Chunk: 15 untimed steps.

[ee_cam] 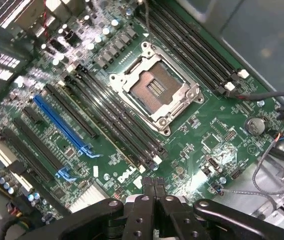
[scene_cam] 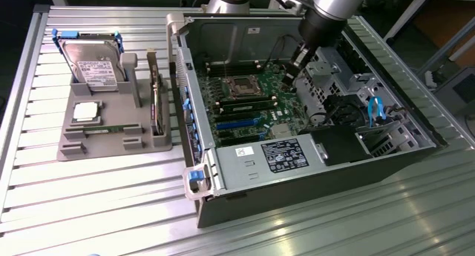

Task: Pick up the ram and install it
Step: 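Press down the ram until it locks into place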

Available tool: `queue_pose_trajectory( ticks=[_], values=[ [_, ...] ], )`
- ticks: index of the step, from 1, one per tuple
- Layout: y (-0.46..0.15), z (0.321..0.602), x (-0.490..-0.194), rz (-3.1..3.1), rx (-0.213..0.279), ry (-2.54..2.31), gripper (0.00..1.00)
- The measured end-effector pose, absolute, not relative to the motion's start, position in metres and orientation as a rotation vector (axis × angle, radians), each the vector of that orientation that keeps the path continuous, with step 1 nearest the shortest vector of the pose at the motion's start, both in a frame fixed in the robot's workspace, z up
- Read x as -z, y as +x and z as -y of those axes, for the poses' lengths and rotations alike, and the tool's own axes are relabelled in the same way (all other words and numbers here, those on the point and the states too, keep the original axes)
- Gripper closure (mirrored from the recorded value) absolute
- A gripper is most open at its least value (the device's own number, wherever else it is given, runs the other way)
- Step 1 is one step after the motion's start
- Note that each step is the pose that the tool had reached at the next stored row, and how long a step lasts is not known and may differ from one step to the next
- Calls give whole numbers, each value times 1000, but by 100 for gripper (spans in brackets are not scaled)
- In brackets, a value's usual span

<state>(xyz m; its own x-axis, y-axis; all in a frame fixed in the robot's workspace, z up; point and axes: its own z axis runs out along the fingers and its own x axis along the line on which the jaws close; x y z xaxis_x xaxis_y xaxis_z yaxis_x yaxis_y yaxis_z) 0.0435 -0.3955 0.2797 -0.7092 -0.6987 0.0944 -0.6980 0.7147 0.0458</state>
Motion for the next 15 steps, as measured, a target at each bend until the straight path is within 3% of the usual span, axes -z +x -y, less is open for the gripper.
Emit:
queue_pose_trajectory(
  ticks=[15],
  values=[
    [44, 396, -274, 3014, 20, 338, 91]
  ],
)
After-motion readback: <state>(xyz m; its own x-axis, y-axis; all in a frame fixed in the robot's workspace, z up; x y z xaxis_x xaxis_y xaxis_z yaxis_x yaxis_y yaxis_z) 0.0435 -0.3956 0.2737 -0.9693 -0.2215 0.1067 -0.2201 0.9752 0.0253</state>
